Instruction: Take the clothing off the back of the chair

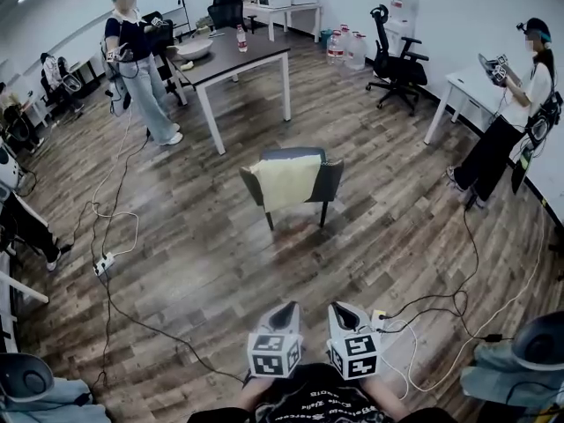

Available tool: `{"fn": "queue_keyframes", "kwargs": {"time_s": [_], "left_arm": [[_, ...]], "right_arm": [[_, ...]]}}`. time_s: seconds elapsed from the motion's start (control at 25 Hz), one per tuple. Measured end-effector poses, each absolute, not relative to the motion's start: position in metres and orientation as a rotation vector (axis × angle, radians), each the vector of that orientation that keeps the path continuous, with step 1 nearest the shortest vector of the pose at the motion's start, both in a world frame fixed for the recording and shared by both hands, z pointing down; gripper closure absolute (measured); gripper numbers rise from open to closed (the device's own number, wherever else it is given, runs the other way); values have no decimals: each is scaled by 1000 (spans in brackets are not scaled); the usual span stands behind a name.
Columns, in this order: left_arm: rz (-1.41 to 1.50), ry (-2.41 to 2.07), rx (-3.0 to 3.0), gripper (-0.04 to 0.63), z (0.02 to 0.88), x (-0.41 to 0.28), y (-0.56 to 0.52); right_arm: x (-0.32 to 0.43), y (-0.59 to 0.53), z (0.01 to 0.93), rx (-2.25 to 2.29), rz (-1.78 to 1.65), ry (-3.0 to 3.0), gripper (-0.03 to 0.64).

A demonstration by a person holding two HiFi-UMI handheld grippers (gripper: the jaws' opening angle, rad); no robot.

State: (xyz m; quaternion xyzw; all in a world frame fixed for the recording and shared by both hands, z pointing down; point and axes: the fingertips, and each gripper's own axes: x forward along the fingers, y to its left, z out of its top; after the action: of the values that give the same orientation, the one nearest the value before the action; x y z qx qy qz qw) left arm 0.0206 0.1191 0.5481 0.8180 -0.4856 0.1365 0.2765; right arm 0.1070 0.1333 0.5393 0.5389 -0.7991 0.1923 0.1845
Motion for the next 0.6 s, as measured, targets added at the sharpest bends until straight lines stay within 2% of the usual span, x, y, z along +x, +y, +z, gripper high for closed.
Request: {"fn": "queue_keyframes", "kwargs": {"time_s": [0.6], "left_arm": [[382, -1297, 2165, 580, 552, -12, -17]], "right_arm": [[90, 12, 539, 1564, 571, -2179, 612]]}}
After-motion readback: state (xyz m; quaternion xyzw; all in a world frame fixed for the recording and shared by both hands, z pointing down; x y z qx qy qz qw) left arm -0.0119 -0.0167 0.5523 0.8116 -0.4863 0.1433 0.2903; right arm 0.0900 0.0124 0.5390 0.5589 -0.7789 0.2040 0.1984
